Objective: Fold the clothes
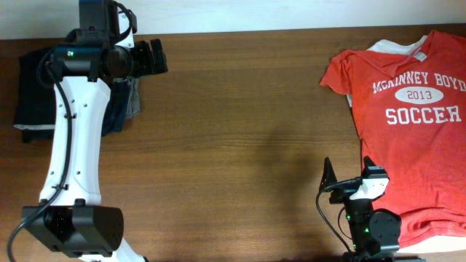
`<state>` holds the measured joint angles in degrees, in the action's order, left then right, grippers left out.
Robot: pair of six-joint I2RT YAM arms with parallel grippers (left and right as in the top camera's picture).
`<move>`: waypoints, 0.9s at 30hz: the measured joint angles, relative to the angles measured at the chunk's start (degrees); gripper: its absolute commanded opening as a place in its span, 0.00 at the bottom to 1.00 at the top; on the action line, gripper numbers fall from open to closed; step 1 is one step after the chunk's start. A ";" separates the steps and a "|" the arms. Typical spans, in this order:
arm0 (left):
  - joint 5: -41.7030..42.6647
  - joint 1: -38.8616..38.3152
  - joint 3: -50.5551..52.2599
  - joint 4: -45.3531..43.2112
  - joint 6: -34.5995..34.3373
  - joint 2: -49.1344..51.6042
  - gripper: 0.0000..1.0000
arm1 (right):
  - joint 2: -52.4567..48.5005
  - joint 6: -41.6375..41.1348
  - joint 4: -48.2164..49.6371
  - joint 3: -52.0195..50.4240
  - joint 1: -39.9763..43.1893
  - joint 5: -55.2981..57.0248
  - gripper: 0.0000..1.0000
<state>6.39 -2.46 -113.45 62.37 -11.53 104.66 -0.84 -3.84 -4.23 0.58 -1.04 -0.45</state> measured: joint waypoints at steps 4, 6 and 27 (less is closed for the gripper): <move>0.00 0.00 0.00 0.00 0.00 0.00 0.99 | 0.00 3.87 0.00 0.00 0.00 0.02 0.98; 0.00 0.00 0.00 0.00 0.00 -0.02 0.99 | 0.00 4.31 0.00 0.00 0.00 0.02 0.98; 0.00 0.00 0.00 0.00 0.00 -0.02 0.99 | 0.00 4.96 0.00 0.00 0.00 0.02 0.98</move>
<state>6.39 -2.46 -113.45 62.37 -11.53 104.64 -0.84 1.13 -4.23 0.58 -1.04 -0.43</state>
